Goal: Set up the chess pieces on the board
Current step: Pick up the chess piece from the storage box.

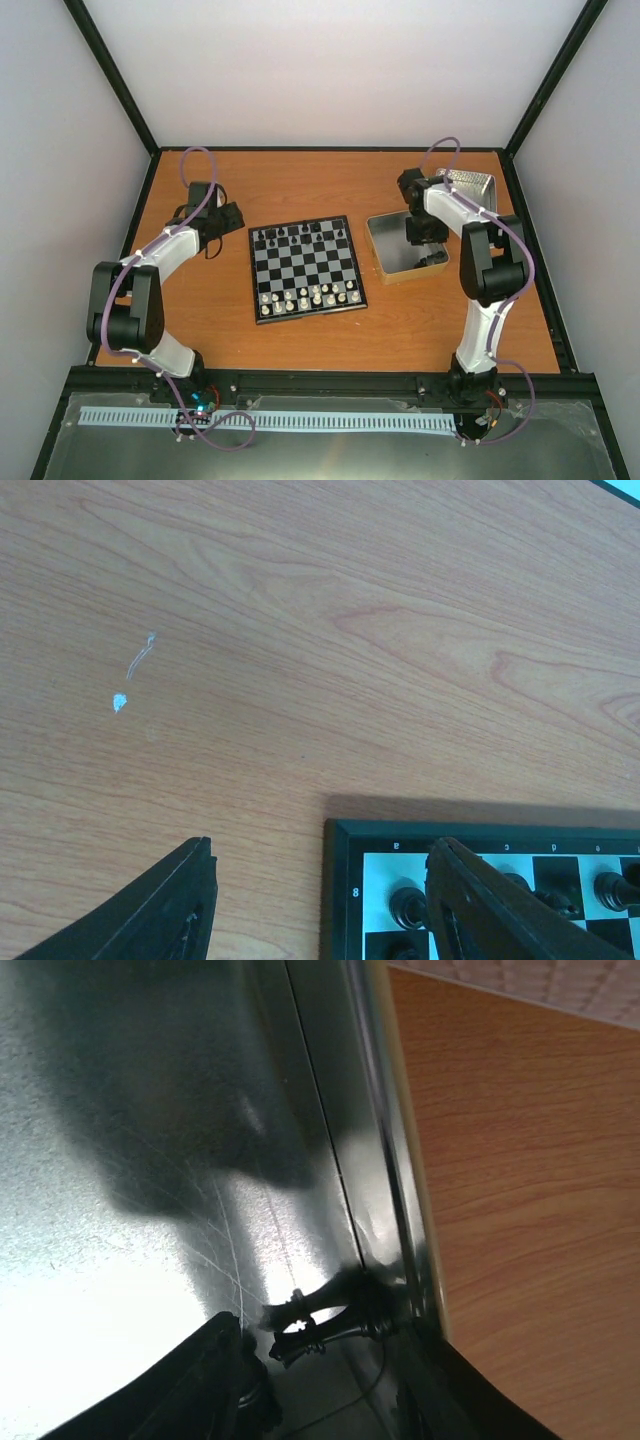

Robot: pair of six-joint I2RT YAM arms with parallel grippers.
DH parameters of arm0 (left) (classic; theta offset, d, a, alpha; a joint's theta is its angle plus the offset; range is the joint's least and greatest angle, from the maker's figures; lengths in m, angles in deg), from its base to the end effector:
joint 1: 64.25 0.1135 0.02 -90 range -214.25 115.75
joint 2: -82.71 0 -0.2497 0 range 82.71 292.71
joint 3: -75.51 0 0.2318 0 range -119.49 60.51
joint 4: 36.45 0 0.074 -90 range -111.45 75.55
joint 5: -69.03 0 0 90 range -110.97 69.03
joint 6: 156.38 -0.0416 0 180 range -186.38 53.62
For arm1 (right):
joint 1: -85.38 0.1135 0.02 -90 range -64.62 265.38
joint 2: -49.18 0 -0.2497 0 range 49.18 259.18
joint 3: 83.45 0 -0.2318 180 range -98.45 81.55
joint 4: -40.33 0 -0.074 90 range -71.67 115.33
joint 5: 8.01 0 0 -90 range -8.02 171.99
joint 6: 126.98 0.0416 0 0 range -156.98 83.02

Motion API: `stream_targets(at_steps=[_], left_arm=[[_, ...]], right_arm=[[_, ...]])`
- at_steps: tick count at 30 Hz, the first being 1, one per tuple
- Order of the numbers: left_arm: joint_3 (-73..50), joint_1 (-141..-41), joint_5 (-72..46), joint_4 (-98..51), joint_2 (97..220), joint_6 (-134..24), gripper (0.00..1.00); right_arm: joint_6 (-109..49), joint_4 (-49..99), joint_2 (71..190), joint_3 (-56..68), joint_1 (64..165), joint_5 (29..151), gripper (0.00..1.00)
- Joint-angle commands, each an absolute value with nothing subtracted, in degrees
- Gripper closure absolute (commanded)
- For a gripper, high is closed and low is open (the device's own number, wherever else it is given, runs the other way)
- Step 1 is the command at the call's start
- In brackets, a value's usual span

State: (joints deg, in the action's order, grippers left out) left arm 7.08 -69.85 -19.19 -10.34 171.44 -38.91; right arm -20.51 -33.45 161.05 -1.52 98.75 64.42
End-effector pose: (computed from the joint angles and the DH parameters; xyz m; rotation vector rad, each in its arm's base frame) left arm 0.3099 -0.0317 0.1990 -0.4411 2.3620 -0.3092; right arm 0.3365 0.0671 0.1764 0.0907 2.9904 -0.4305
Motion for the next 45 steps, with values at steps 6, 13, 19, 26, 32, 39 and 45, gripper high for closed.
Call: stream_targets(at_steps=[6,13,19,26,32,39,45], left_arm=[[5.74,-69.70,-23.19,-9.34,169.40,-43.09,0.41],[5.74,-69.61,-25.79,-7.57,168.60,-47.52,0.41],[6.97,-69.63,-25.78,-8.92,169.27,-47.29,0.40],[6.86,-69.62,-26.65,-9.09,170.28,-47.95,0.40],[5.70,-69.65,-26.38,-9.24,171.52,-48.00,0.40],[4.98,-69.61,-25.92,-9.11,172.39,-47.56,0.41],[4.35,-69.61,-25.88,-8.81,172.41,-47.71,0.41]], right_arm=[[-16.41,-39.89,165.03,-0.42,103.49,45.72,0.55],[-12.69,-43.60,168.32,-3.35,105.33,47.40,0.50],[-12.82,-44.60,171.01,-4.98,106.82,47.80,0.50],[-8.89,-46.07,170.50,-5.02,106.34,49.95,0.51],[-10.43,-40.20,168.71,-0.78,103.06,62.38,0.48],[-14.60,-33.00,166.02,2.44,99.41,74.10,0.55],[-13.63,-27.68,167.45,3.82,97.25,81.96,0.67]])
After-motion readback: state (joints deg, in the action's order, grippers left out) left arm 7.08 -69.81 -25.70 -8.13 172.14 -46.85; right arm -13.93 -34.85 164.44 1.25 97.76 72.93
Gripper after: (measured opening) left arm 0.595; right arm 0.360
